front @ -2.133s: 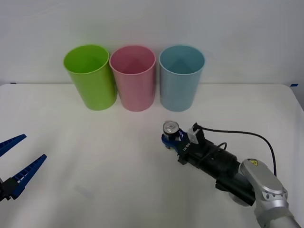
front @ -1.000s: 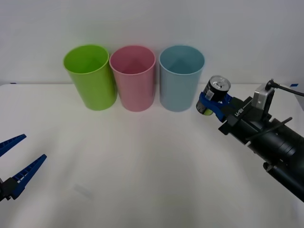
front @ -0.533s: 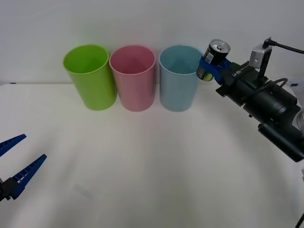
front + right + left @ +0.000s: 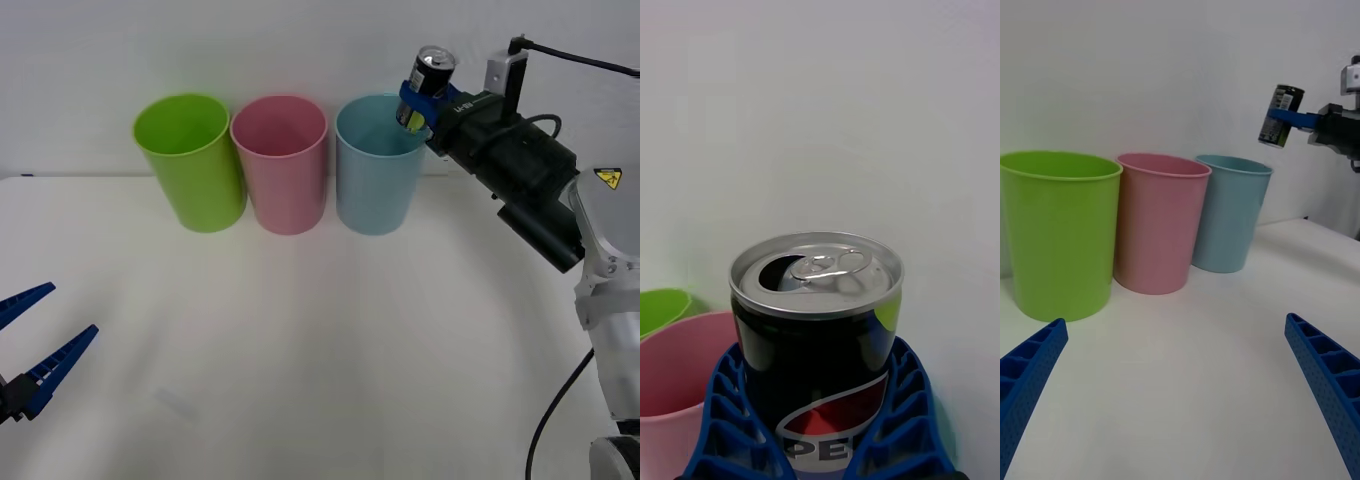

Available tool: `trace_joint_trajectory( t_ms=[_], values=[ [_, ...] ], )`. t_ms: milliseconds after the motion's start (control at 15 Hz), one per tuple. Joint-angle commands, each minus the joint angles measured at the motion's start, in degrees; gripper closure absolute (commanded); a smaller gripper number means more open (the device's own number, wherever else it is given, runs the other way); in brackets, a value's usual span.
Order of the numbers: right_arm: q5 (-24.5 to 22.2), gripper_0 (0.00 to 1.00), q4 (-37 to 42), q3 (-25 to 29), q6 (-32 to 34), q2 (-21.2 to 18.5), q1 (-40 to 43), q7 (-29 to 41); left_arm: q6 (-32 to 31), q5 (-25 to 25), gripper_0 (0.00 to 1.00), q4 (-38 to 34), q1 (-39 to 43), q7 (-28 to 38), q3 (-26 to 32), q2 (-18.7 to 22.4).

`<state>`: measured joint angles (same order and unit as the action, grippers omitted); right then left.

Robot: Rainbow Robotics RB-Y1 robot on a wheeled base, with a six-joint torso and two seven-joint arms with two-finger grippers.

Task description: Grasp the object on the table and drop it into the matching bin: aluminum can to the light blue bin, PET bottle to the pink bin.

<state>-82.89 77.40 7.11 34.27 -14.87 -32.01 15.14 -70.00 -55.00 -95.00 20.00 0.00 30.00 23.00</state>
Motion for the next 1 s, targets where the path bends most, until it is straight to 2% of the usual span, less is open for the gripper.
trace_joint_trajectory(
  t_ms=[67, 400, 733, 800, 867, 933, 1000],
  values=[
    [-3.68, 1.00, -4.10, 2.20, 0.00, 2.92, -3.67, -0.28, 0.00, 0.00, 0.00, 0.00, 0.00, 0.00, 0.00, 0.00],
    [-10.63, 1.00, -10.25, 6.86, -0.09, 7.31, -9.21, -0.99, 0.00, 0.00, 0.00, 0.00, 0.00, 0.00, 0.00, 0.00],
    [-11.07, 0.99, -11.22, 7.12, -0.17, 7.66, -9.91, -1.60, 0.00, 0.00, 0.00, 0.00, 0.00, 0.00, 0.00, 0.00],
    [-10.98, 0.81, -11.13, 7.12, -0.17, 7.66, -9.91, -1.69, 0.00, 0.00, 0.00, 0.00, 0.00, 0.00, 0.00, 0.00],
    [-11.07, 0.05, -11.13, 7.12, -0.17, 7.66, -9.91, -2.04, 0.00, 0.00, 0.00, 0.00, 0.00, 0.00, 0.00, 0.00],
    [-10.98, 0.00, -11.13, 7.12, -0.09, 7.66, -9.91, -2.22, 0.00, 0.00, 0.00, 0.00, 0.00, 0.00, 0.00, 0.00],
    [-10.98, 0.00, -11.13, 7.12, 0.00, 7.66, -9.82, -2.57, 0.00, 0.00, 0.00, 0.00, 0.00, 0.00, 0.00, 0.00]
  ],
)
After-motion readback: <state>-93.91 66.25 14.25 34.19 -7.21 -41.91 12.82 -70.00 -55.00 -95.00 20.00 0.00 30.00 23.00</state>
